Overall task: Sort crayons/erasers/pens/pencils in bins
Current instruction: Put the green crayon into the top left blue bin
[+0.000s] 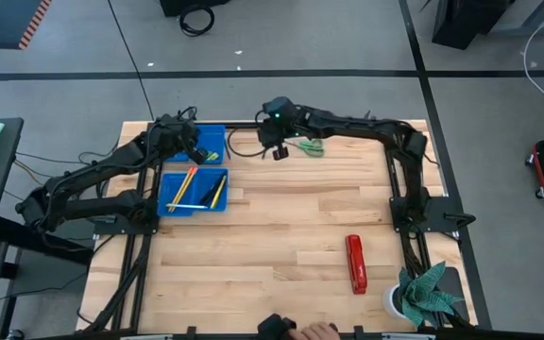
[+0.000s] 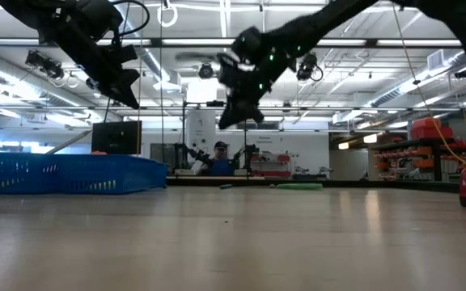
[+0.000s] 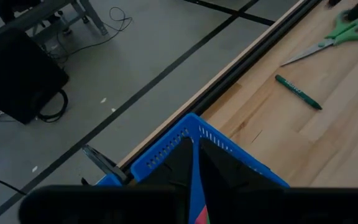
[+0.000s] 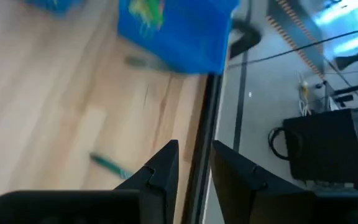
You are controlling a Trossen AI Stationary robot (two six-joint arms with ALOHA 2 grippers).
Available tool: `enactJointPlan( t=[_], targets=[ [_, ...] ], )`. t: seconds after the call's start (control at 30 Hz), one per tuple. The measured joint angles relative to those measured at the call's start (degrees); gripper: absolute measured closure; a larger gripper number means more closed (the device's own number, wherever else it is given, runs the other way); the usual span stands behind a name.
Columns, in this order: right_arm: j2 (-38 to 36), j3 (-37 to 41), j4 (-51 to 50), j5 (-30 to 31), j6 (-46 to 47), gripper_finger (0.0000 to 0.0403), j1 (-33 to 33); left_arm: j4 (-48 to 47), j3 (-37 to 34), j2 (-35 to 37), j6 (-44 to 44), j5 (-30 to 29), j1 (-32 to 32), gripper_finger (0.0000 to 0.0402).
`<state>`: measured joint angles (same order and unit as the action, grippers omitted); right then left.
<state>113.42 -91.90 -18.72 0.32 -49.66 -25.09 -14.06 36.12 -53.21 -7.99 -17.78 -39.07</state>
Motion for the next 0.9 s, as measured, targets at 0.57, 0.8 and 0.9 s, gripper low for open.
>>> enactJointPlan(
  t=[0.57,0.8,0.9],
  targets=[
    [-6.73,0.02,-4.67,-0.7,8.16,0.0291,0.71,5.26,0.11,-4.8,7.02,13.54,0.38,0.0371],
    [-11.37,0.04,-20.0,0.35,14.81,0.0291,-3.46,14.68,2.92,-21.53,6.58,16.11,1.22,0.0378],
    [-13.84,0.04,-22.59,-0.56,17.96,0.0291,-4.23,17.39,7.05,-29.64,6.31,15.93,1.56,0.0386]
  ],
)
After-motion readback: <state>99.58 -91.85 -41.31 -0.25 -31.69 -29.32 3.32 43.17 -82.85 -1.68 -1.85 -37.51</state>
